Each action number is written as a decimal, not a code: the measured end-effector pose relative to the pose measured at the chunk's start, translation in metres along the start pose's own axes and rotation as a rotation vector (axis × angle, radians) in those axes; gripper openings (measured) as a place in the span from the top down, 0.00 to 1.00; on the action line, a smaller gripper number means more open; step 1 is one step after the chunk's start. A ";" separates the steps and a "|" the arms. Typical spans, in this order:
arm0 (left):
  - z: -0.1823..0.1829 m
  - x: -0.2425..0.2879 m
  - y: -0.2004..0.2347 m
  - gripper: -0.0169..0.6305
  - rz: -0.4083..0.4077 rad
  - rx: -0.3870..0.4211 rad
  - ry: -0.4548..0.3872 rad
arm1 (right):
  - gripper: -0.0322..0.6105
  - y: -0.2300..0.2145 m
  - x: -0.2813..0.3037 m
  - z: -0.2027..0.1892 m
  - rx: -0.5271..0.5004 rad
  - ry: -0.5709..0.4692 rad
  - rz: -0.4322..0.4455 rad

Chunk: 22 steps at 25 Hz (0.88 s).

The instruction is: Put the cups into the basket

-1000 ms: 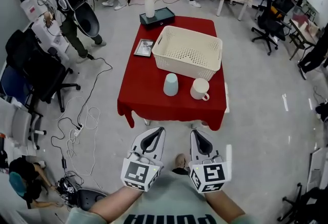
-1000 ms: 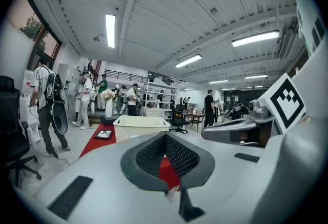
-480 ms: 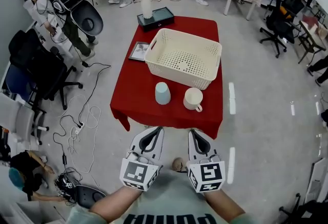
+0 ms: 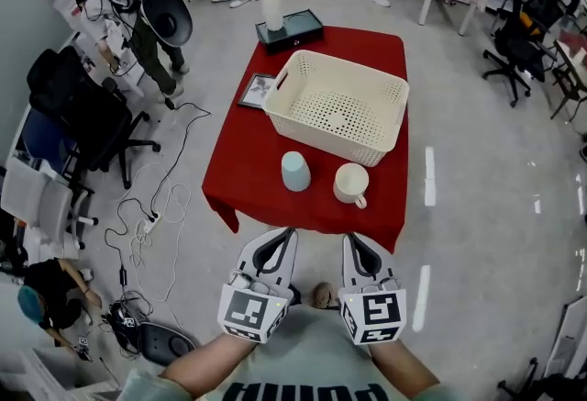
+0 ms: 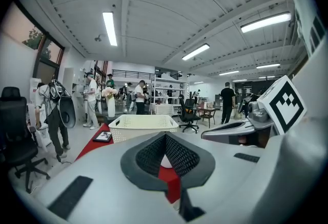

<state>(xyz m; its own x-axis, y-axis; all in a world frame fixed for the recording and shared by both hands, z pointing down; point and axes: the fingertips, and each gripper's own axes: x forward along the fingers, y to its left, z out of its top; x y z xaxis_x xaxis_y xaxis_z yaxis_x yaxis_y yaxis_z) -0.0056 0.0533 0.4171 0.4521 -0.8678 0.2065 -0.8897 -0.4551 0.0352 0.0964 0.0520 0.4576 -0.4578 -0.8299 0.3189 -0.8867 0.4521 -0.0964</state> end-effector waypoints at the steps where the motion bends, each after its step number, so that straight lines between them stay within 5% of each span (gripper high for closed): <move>1: 0.000 0.002 0.001 0.96 -0.003 0.001 0.001 | 0.93 -0.001 0.002 0.000 0.001 0.002 -0.001; 22: 0.013 0.088 0.052 0.96 -0.213 0.032 0.002 | 0.93 -0.029 0.070 0.026 0.012 0.046 -0.218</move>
<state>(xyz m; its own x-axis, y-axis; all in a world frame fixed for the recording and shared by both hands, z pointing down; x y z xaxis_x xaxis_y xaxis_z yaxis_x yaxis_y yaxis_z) -0.0113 -0.0496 0.4245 0.6293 -0.7512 0.1992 -0.7719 -0.6340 0.0475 0.0886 -0.0274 0.4586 -0.2517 -0.8919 0.3757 -0.9654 0.2590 -0.0319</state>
